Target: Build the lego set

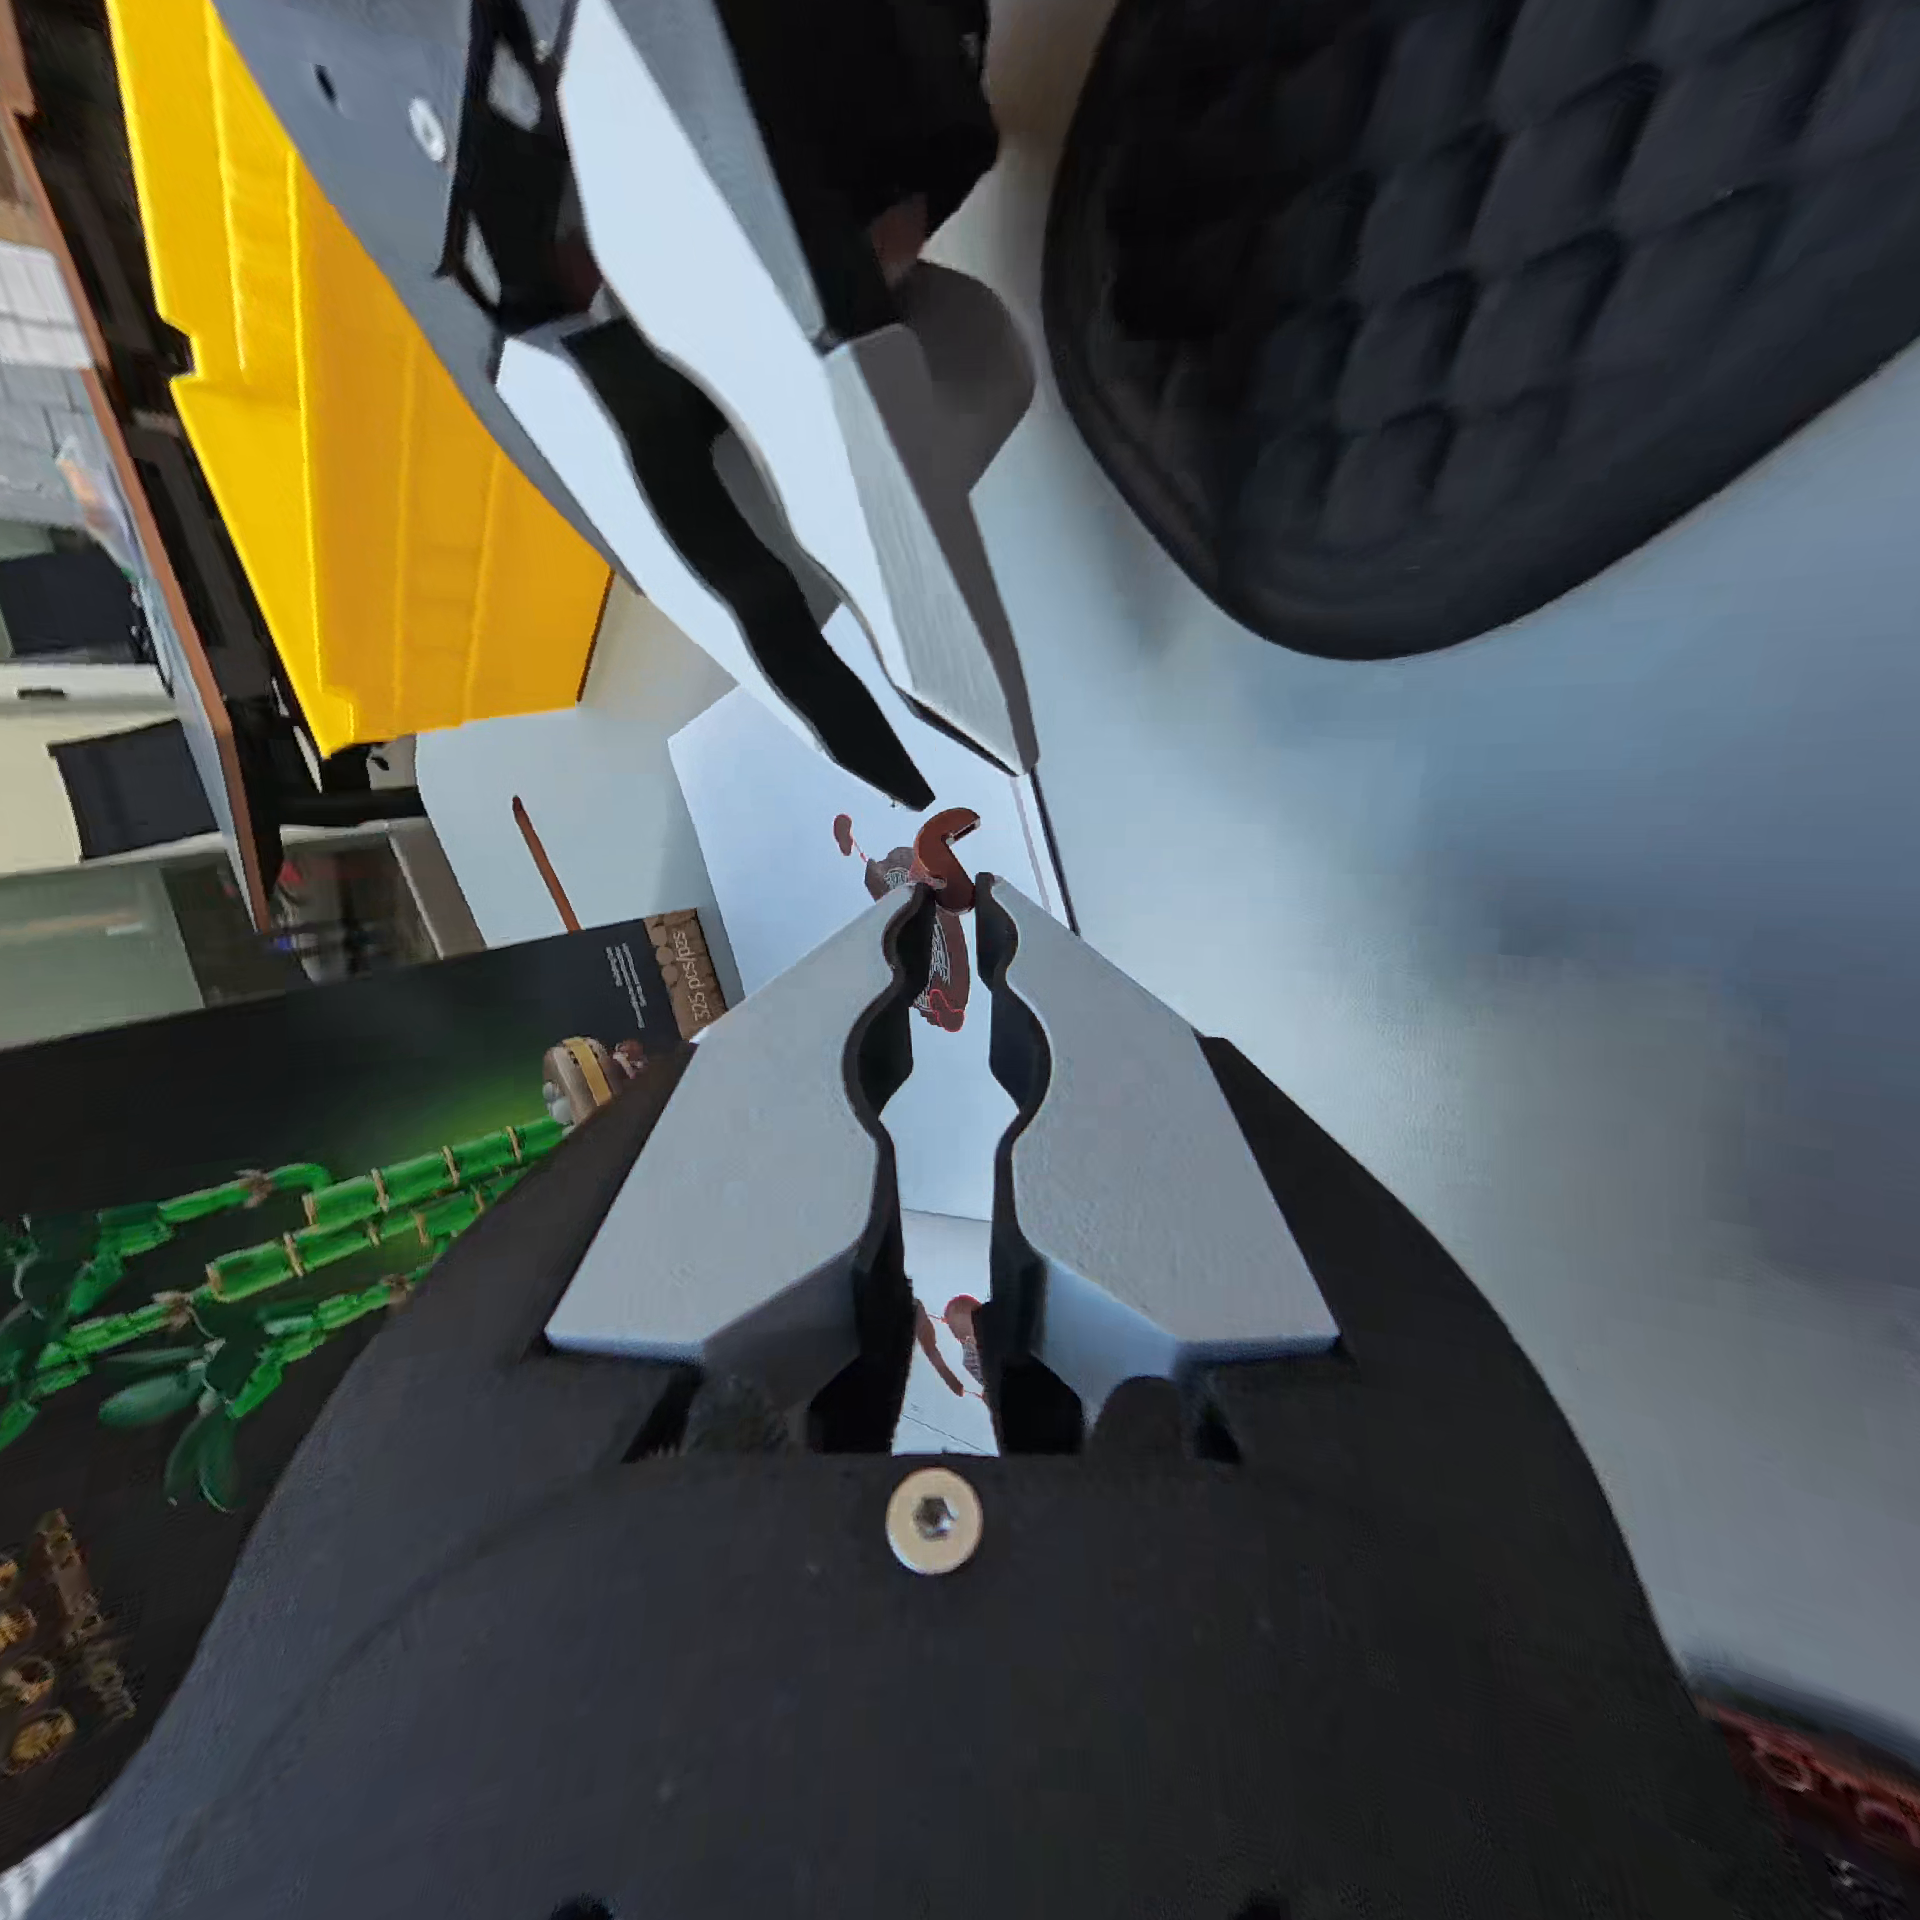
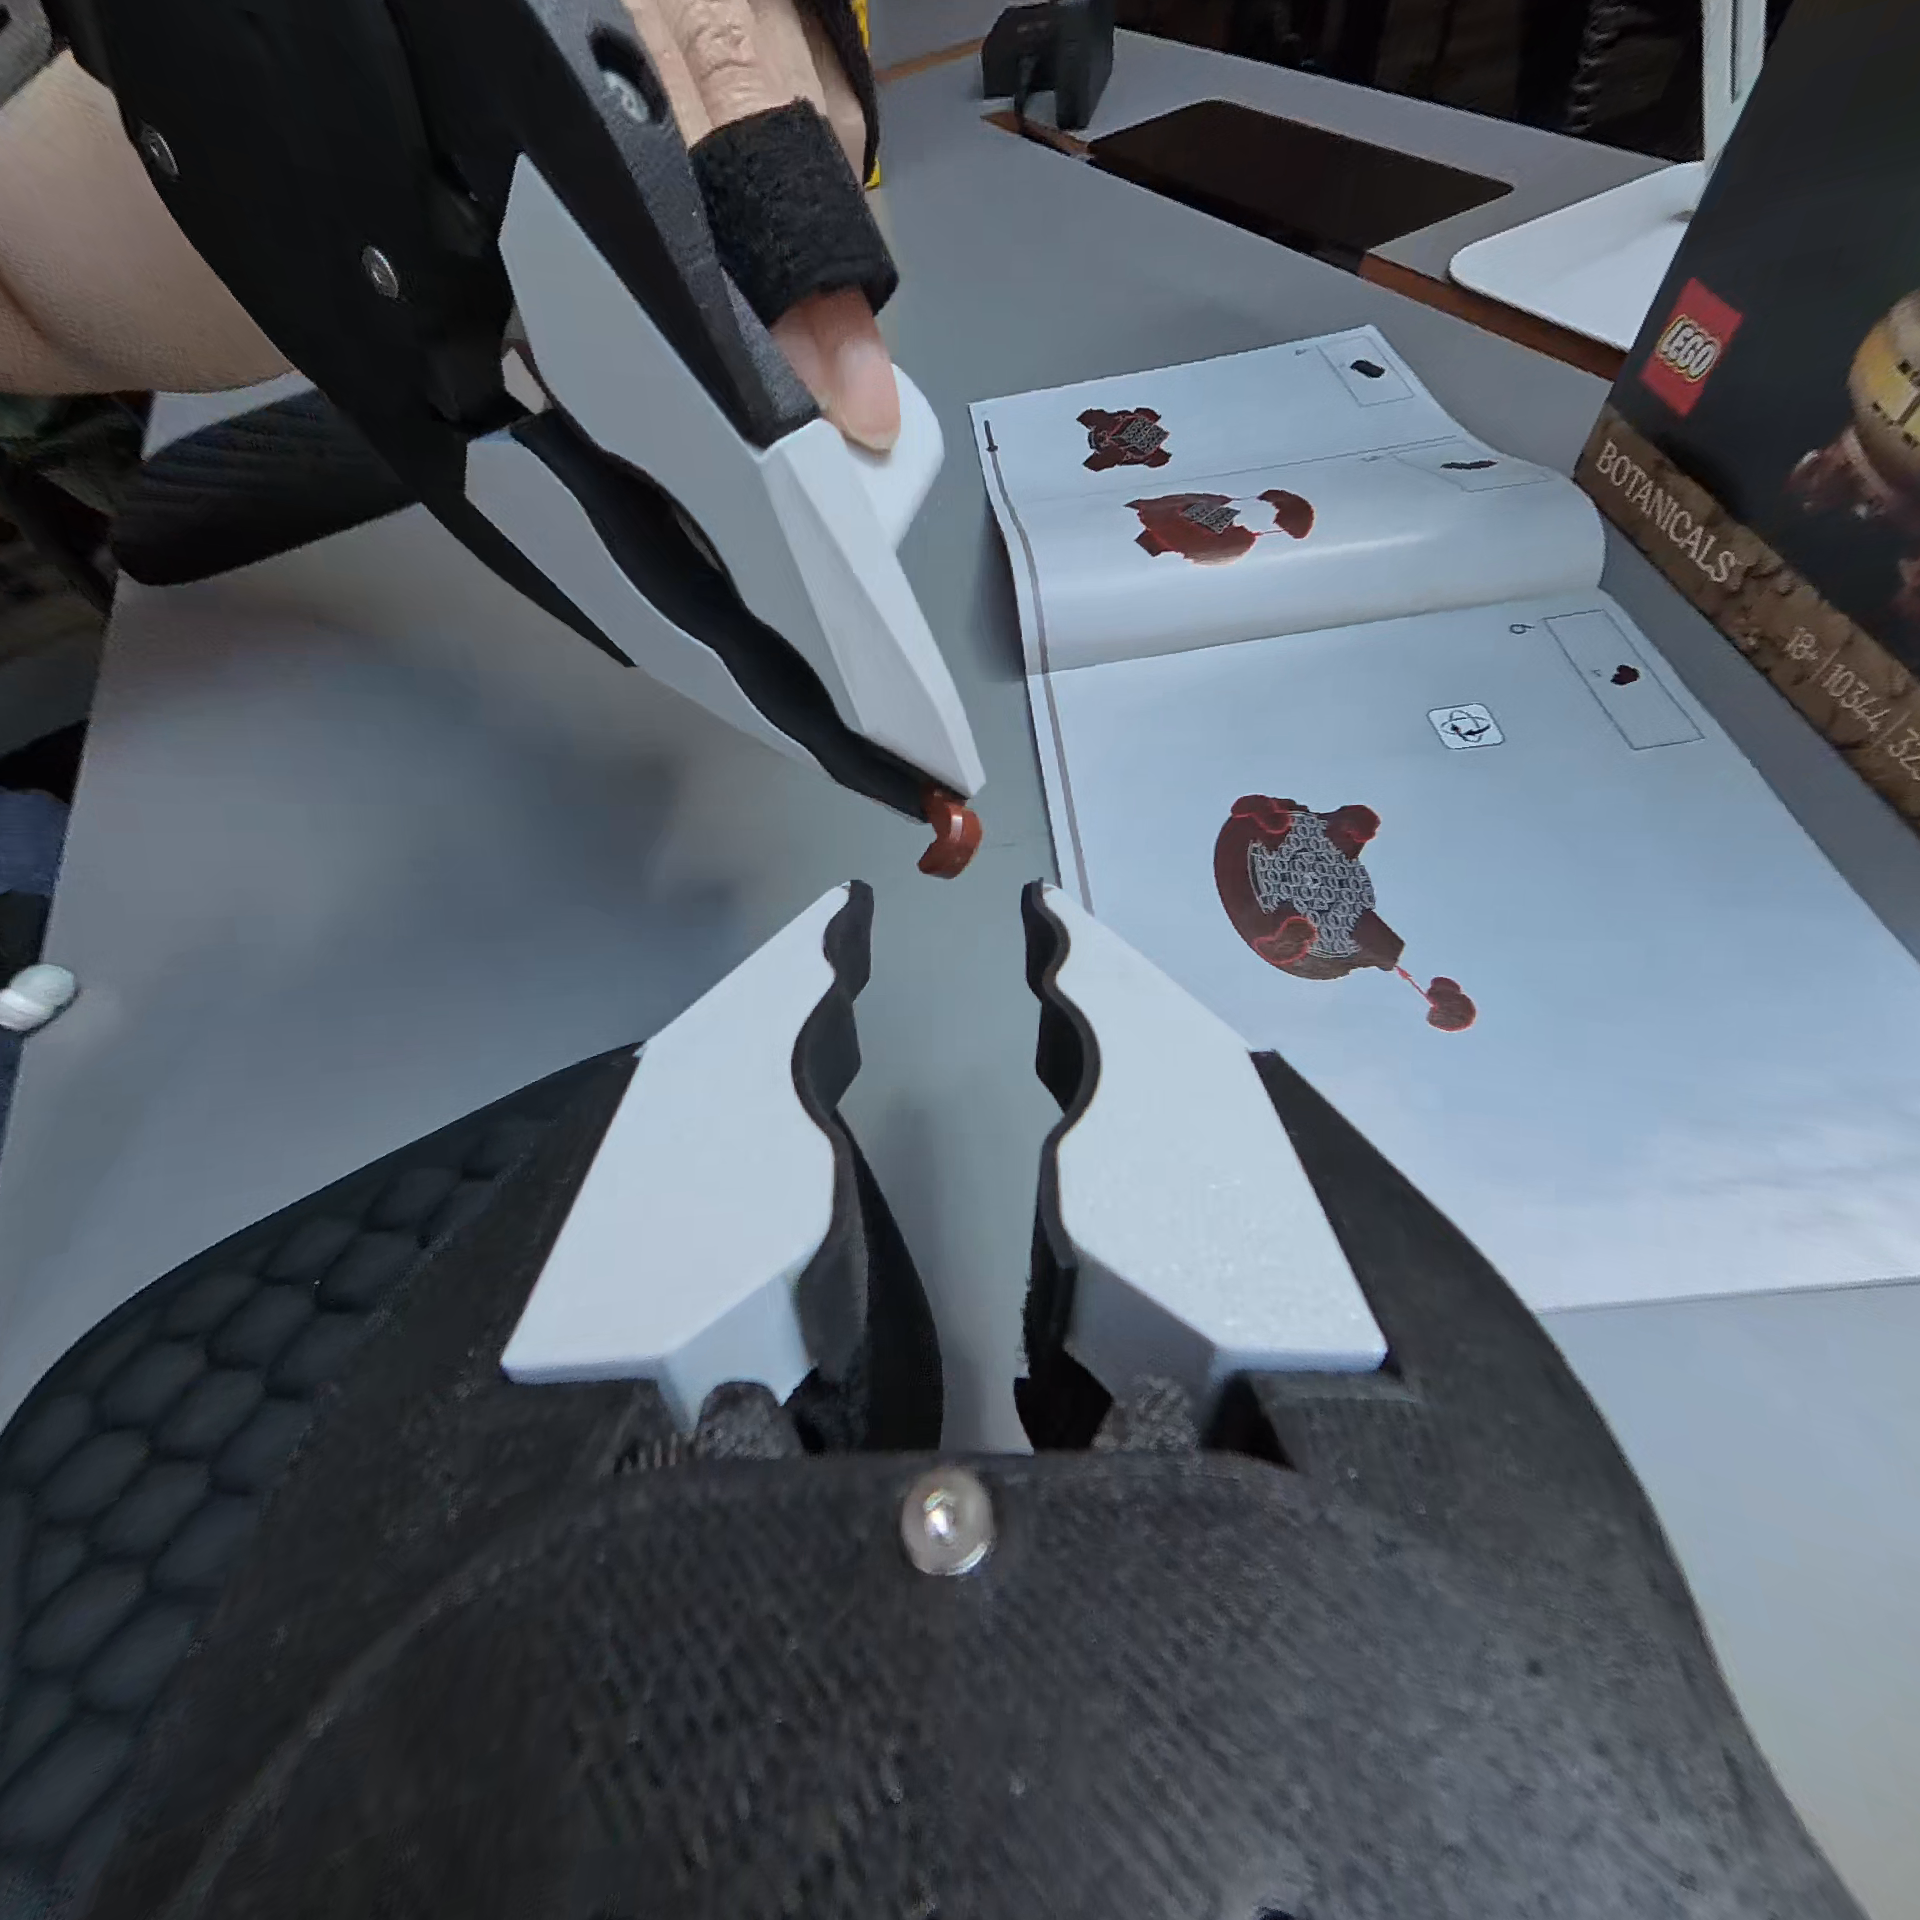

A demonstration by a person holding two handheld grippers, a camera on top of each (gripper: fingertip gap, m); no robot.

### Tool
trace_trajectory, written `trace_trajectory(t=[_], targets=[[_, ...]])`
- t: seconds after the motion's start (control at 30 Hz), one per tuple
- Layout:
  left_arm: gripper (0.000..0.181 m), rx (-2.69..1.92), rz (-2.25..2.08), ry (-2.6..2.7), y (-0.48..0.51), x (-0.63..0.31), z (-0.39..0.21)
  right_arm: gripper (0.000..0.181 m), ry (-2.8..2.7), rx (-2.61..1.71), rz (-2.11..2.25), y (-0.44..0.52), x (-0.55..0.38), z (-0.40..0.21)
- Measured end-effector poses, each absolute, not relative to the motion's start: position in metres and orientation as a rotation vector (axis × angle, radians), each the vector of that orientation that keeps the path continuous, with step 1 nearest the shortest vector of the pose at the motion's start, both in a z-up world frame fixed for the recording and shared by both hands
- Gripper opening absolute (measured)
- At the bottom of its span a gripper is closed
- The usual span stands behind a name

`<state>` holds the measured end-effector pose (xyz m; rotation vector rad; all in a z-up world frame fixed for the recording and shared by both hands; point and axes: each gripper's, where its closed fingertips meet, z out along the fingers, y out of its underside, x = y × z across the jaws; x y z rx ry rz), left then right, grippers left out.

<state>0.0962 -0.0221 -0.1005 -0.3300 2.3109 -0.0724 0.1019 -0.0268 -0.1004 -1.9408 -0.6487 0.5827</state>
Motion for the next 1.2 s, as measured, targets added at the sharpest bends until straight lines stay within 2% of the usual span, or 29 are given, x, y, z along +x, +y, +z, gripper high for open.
trace_trajectory(t=[0.2, 0.33, 0.7, 0.73, 0.93, 1.03, 1.1, 1.2], targets=[[0.006, -0.037, 0.042, 2.431, -0.031, 0.094, -0.092, 0.020, -0.621, -1.945, 0.783, -0.037, 0.100, -0.094], [0.006, 0.094, 0.151, 2.451, -0.028, 0.091, -0.092, 0.020, -0.578, -1.919, 0.856, -0.037, 0.100, -0.088], [0.005, 0.128, 0.120, 2.476, -0.043, 0.094, -0.090, 0.016, -0.570, -1.928, 0.906, -0.039, 0.096, -0.088], [0.005, 0.127, 0.109, 2.479, -0.045, 0.094, -0.090, 0.009, -0.585, -1.928, 0.915, -0.041, 0.094, -0.088], [0.006, 0.044, 0.036, 2.466, -0.047, 0.098, -0.094, 0.007, -0.587, -1.967, 0.884, -0.041, 0.099, -0.094], [0.030, -0.123, -0.008, 2.389, -0.035, 0.104, -0.088, 0.007, -0.491, -1.987, 0.729, -0.026, 0.120, -0.096], [0.033, -0.245, -0.066, 2.342, -0.021, 0.102, -0.083, 0.006, -0.346, -1.956, 0.405, -0.008, 0.160, -0.089], [0.034, -0.467, -0.111, 2.339, 0.007, 0.085, -0.083, 0.006, -0.219, -1.880, 0.213, -0.005, 0.188, -0.070]])
